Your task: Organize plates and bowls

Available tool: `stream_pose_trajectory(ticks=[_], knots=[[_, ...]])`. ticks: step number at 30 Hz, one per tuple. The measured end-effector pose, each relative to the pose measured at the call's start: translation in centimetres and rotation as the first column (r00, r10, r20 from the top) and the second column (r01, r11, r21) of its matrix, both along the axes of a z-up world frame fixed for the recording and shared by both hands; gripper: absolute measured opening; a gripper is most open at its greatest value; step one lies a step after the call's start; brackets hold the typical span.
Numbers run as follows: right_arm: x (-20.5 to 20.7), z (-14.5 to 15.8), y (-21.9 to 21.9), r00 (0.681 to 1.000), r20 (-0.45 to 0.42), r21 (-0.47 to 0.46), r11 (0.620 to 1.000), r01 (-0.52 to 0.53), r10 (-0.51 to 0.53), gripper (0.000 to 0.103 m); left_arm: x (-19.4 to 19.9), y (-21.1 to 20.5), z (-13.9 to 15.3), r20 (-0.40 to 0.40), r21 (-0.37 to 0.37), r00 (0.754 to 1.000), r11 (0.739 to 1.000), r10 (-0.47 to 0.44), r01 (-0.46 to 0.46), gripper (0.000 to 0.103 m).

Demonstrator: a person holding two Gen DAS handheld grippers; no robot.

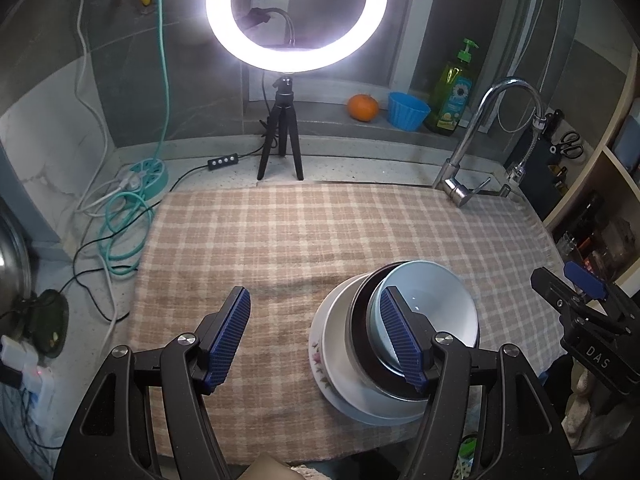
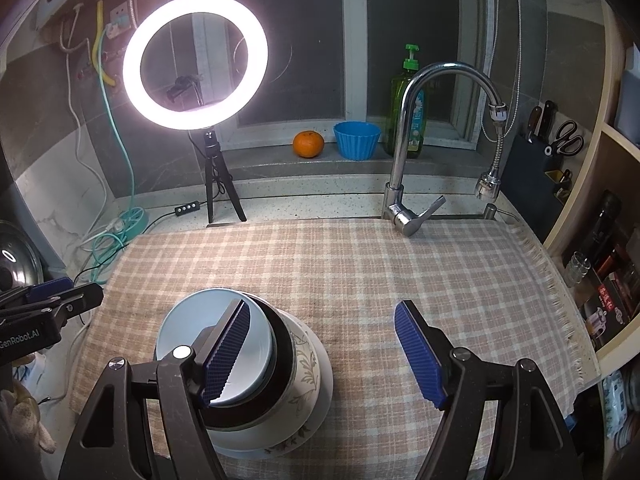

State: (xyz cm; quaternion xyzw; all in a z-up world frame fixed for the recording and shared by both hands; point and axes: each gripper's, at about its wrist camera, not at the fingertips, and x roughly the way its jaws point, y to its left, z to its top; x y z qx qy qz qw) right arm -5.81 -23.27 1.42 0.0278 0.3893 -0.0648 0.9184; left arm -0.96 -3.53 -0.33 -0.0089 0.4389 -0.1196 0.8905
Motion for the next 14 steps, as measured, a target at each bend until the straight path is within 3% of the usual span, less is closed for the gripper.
stream_pose_trajectory(ticks=[14], knots=[[0.27, -0.55, -0.25, 1.000, -0.010, 0.001, 1.000, -0.002, 0.002, 0.071, 0.29, 0.03, -0.11, 0.007, -0.007, 1.000, 1.000, 0.003, -0.003, 0.067]])
